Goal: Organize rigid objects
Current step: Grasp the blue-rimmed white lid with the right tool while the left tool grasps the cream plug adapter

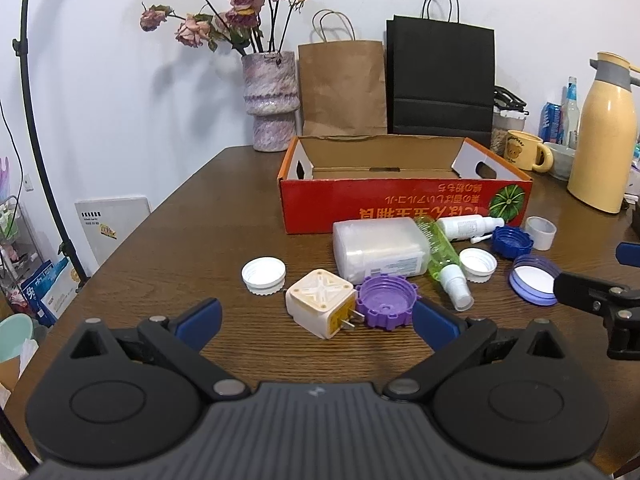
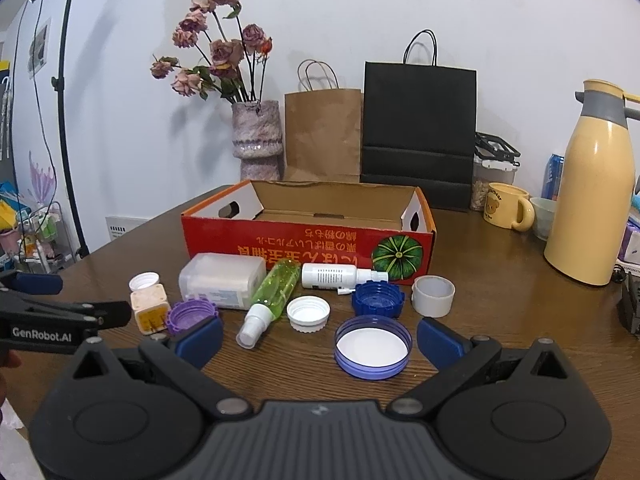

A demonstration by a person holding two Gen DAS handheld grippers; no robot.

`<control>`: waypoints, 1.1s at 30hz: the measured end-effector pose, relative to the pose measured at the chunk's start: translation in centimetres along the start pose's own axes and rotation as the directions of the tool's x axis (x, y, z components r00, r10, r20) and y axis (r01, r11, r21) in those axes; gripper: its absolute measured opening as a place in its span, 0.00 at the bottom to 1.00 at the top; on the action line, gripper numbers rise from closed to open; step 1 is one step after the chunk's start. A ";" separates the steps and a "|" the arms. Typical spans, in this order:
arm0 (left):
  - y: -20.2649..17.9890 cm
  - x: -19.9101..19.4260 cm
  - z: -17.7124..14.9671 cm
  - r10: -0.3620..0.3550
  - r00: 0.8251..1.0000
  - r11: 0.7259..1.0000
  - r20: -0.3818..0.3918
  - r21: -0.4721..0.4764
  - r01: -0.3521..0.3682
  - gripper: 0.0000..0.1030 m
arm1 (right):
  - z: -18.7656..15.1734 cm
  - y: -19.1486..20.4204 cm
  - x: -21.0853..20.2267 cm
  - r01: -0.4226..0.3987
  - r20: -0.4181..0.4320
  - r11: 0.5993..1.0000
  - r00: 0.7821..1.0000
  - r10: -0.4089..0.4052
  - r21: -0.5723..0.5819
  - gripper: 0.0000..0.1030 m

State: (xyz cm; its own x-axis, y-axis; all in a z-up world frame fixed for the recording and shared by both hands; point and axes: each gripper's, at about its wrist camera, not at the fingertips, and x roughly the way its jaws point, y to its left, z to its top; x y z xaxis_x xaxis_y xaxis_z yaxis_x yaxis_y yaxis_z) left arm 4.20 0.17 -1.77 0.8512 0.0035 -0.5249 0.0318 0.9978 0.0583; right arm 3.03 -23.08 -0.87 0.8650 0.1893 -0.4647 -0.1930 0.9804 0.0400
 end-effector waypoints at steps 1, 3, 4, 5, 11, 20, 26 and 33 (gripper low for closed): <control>0.0 0.2 0.0 0.003 1.000 1.000 -0.002 0.000 -0.003 1.00 | 0.0 -0.1 0.3 0.002 -0.005 1.000 1.000 -0.002 0.001 1.00; 0.2 0.8 0.1 0.010 1.000 1.000 -0.009 -0.002 -0.010 1.00 | 0.0 -0.3 0.8 0.007 -0.015 1.000 1.000 -0.007 0.003 1.00; 0.3 1.0 0.1 0.011 1.000 1.000 -0.014 -0.005 -0.011 1.00 | -0.1 -0.3 1.0 0.010 -0.019 1.000 1.000 -0.010 0.005 1.00; 0.5 1.3 0.0 0.013 1.000 1.000 -0.018 -0.007 -0.013 1.00 | -0.1 -0.4 1.3 0.013 -0.024 1.000 1.000 -0.013 0.007 1.00; 1.0 2.9 0.0 0.029 0.999 0.999 -0.044 -0.011 -0.030 1.00 | -0.4 -1.0 2.8 0.027 -0.056 1.000 0.998 -0.026 0.013 1.00; 1.9 5.4 0.1 0.043 0.996 0.999 -0.076 -0.021 -0.045 1.00 | -0.9 -2.0 5.5 0.054 -0.106 0.998 0.993 -0.051 0.027 1.00; 1.9 6.7 0.0 0.042 0.994 0.999 -0.097 -0.022 -0.044 1.00 | -1.1 -2.5 6.9 0.063 -0.133 0.998 0.989 -0.058 0.032 1.00; 1.9 7.5 0.2 0.027 0.994 0.999 -0.102 -0.025 -0.030 1.00 | -1.1 -2.8 8.0 0.061 -0.154 0.998 0.986 -0.055 0.032 0.97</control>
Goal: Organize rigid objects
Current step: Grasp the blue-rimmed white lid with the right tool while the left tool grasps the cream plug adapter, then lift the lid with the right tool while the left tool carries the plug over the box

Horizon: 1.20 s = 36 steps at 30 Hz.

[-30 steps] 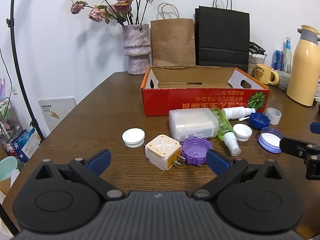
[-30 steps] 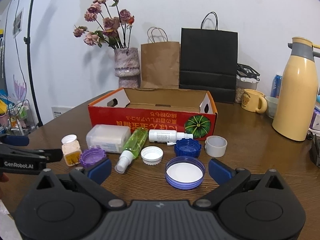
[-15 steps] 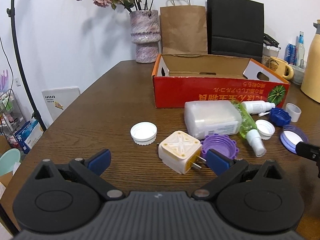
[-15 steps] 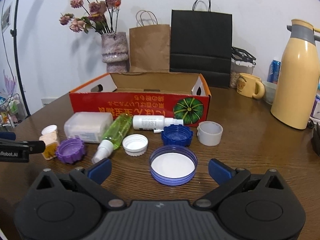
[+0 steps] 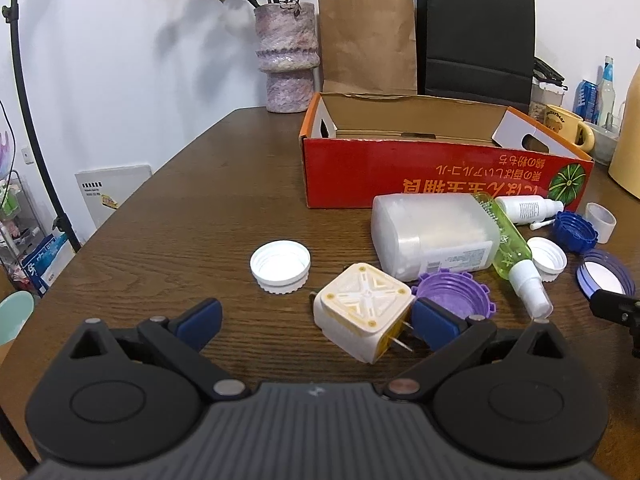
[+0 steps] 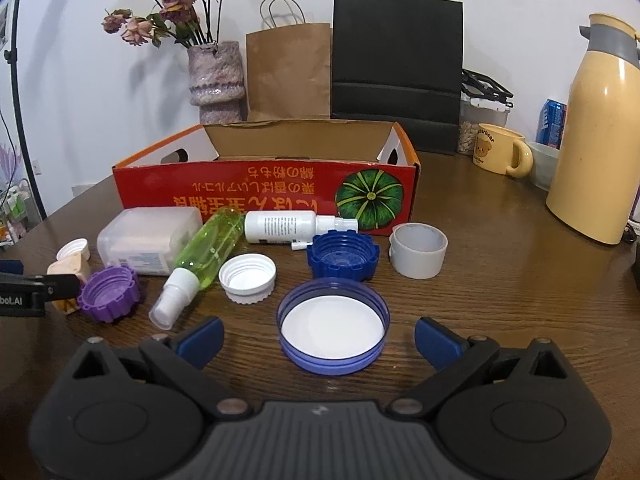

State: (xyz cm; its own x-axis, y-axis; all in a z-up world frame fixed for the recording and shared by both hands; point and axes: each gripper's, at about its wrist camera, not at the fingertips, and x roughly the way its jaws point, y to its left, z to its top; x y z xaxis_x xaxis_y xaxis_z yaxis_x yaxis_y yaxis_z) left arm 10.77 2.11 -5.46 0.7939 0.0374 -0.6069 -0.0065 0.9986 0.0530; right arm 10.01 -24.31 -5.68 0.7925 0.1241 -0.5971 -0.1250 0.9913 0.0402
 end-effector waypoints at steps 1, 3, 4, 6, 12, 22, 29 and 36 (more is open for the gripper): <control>0.0 0.1 0.0 -0.003 1.000 1.000 0.000 -0.001 0.003 1.00 | 0.1 -0.1 0.1 -0.003 -0.003 1.000 1.000 0.003 0.000 0.95; 0.1 0.3 0.1 -0.008 1.000 1.000 -0.002 -0.004 0.008 1.00 | 0.1 -0.1 0.4 -0.008 -0.011 1.000 1.000 0.008 0.004 0.94; 0.1 0.4 0.1 -0.009 1.000 1.000 -0.005 -0.006 0.009 1.00 | 0.1 -0.2 0.6 -0.010 -0.016 1.000 1.000 0.010 0.007 0.93; 0.1 0.5 0.2 -0.017 1.000 1.000 -0.008 -0.010 0.017 1.00 | 0.2 -0.2 0.9 -0.011 -0.022 1.000 1.000 0.012 0.012 0.93; 0.2 0.8 0.4 -0.042 0.999 0.999 -0.007 -0.022 0.042 0.94 | 0.3 -0.5 1.3 -0.017 -0.029 1.000 0.999 0.018 0.021 0.83; 0.2 0.7 0.3 -0.097 0.995 0.995 0.005 -0.037 0.097 0.73 | 0.5 -0.5 1.7 -0.028 -0.034 0.999 0.999 0.029 0.022 0.69; 0.1 0.6 0.3 -0.117 0.993 0.992 0.009 -0.038 0.117 0.61 | 0.5 -0.5 1.6 -0.032 -0.028 0.999 0.999 0.032 0.020 0.64; 0.2 0.6 0.4 -0.114 0.993 0.992 0.009 -0.048 0.114 0.58 | 0.5 -0.6 1.5 -0.039 -0.025 0.999 0.999 0.040 0.025 0.64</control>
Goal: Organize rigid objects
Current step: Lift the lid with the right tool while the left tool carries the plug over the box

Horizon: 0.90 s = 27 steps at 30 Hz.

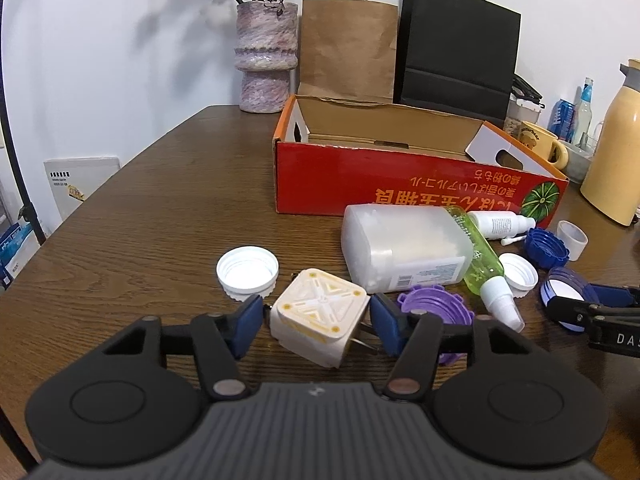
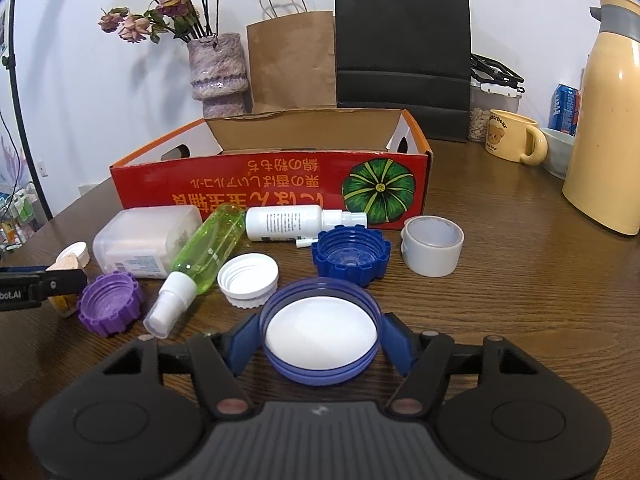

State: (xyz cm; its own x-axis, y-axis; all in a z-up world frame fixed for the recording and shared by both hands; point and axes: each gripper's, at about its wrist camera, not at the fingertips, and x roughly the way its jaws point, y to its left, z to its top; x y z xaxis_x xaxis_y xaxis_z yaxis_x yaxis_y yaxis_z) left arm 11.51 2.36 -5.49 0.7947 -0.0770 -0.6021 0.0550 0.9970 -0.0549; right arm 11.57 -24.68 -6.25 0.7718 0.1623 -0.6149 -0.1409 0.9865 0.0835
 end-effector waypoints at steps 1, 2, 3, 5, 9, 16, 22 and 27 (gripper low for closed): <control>0.0 0.0 0.0 0.002 1.000 1.000 0.000 -0.001 -0.002 0.58 | 0.0 0.0 0.0 -0.001 0.000 1.000 1.000 0.001 0.000 0.63; 0.0 0.0 0.0 0.003 1.000 1.000 0.000 -0.003 -0.003 0.58 | 0.0 0.0 0.0 -0.002 0.001 1.000 1.000 0.002 0.001 0.63; 0.1 0.0 0.0 0.005 1.000 1.000 -0.001 -0.004 -0.005 0.58 | 0.0 0.0 0.0 -0.003 0.001 1.000 1.000 0.003 0.001 0.63; 0.1 -0.1 0.0 0.011 1.000 1.000 -0.001 -0.004 -0.011 0.58 | -0.1 0.0 -0.1 -0.003 0.006 1.000 1.000 0.003 0.003 0.63; 0.2 -0.2 0.1 0.022 1.000 1.000 -0.002 -0.006 -0.022 0.58 | -0.1 0.0 -0.4 -0.003 0.017 1.000 1.000 0.003 0.004 0.63; 0.4 -0.6 0.3 0.033 0.999 0.999 0.006 -0.008 -0.033 0.58 | 0.1 0.1 -0.9 -0.006 0.037 1.000 0.999 0.005 0.001 0.63; 0.4 -1.1 0.6 0.040 0.999 0.999 0.021 -0.008 -0.039 0.58 | 0.4 0.3 -1.5 -0.004 0.060 1.000 0.998 0.005 -0.007 0.63; 0.2 -1.5 0.9 0.042 0.999 0.999 0.032 -0.007 -0.042 0.58 | 0.7 0.5 -1.9 -0.004 0.074 1.000 0.997 0.005 -0.012 0.63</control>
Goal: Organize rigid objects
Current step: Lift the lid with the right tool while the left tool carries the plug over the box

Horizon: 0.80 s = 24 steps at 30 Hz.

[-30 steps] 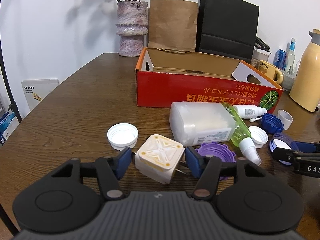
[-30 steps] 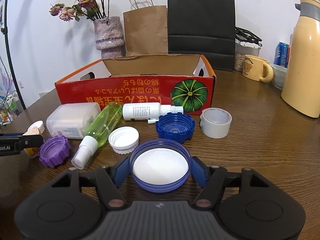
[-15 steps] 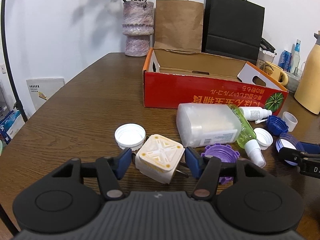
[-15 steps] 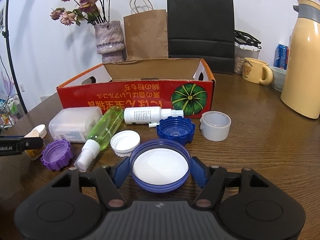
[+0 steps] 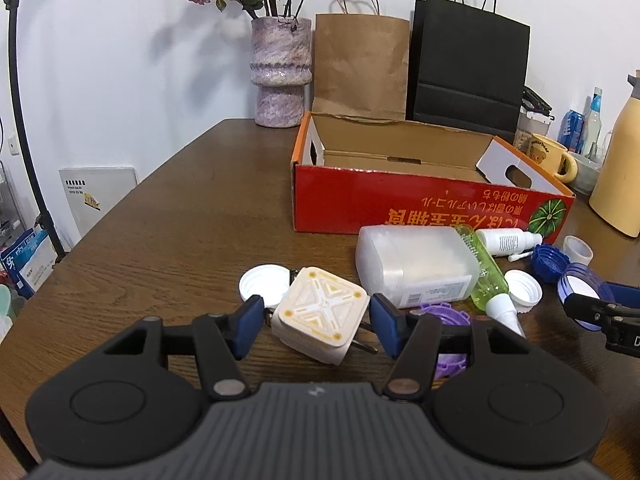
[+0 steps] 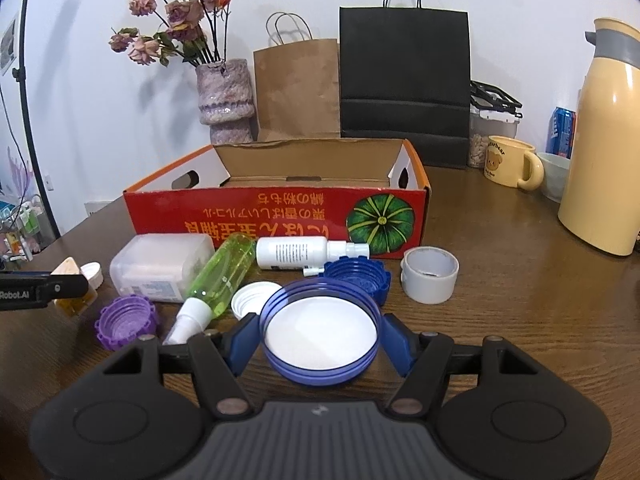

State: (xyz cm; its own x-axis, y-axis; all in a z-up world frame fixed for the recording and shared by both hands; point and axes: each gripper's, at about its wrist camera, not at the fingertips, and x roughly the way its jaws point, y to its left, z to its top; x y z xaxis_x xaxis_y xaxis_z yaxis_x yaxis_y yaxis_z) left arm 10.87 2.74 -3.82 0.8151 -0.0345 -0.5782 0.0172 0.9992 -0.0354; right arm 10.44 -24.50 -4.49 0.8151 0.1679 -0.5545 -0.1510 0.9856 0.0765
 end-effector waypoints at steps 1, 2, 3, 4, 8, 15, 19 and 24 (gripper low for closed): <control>0.0 -0.1 0.1 0.002 1.000 1.000 0.004 0.001 -0.002 0.58 | 0.1 0.0 -0.1 0.000 0.004 1.000 1.000 0.000 -0.001 0.63; 0.0 -0.2 0.2 0.004 1.000 1.000 0.008 0.002 -0.004 0.58 | 0.2 0.1 -0.2 0.000 0.008 1.000 1.000 0.000 -0.003 0.63; 0.0 -0.3 0.3 0.004 1.000 1.000 0.011 0.002 -0.004 0.58 | 0.3 0.1 -0.3 0.000 0.012 1.000 1.000 0.000 -0.004 0.63; 0.0 -0.4 0.5 0.004 1.000 1.000 0.015 0.001 -0.004 0.58 | 0.4 0.2 -0.3 0.000 0.017 1.000 1.000 0.000 -0.006 0.63; -0.1 -0.7 1.3 0.002 0.999 1.000 0.037 -0.003 -0.002 0.58 | 1.0 0.4 -0.7 0.000 0.039 1.000 0.999 0.001 -0.017 0.63; -0.7 -1.0 2.9 -0.002 0.998 1.000 0.066 -0.001 0.002 0.58 | 2.4 1.0 -0.8 -0.004 0.073 0.999 0.997 0.007 -0.040 0.63; -1.2 -1.0 4.0 -0.008 0.997 1.000 0.083 0.003 0.008 0.58 | 3.2 1.2 -0.8 -0.010 0.093 0.999 0.996 0.014 -0.047 0.63; -2.0 -0.8 5.7 -0.016 0.994 1.000 0.105 0.012 0.015 0.58 | 4.6 1.2 -0.6 -0.010 0.119 0.998 0.993 0.017 -0.058 0.63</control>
State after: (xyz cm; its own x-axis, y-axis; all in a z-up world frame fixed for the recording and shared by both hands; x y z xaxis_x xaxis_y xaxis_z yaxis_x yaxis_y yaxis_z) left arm 13.49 0.90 1.31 0.8710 -0.0481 -0.4889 0.0362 0.9988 -0.0338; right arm 12.33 -23.29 -0.21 0.8732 0.1856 -0.4506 -0.1911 0.9810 0.0339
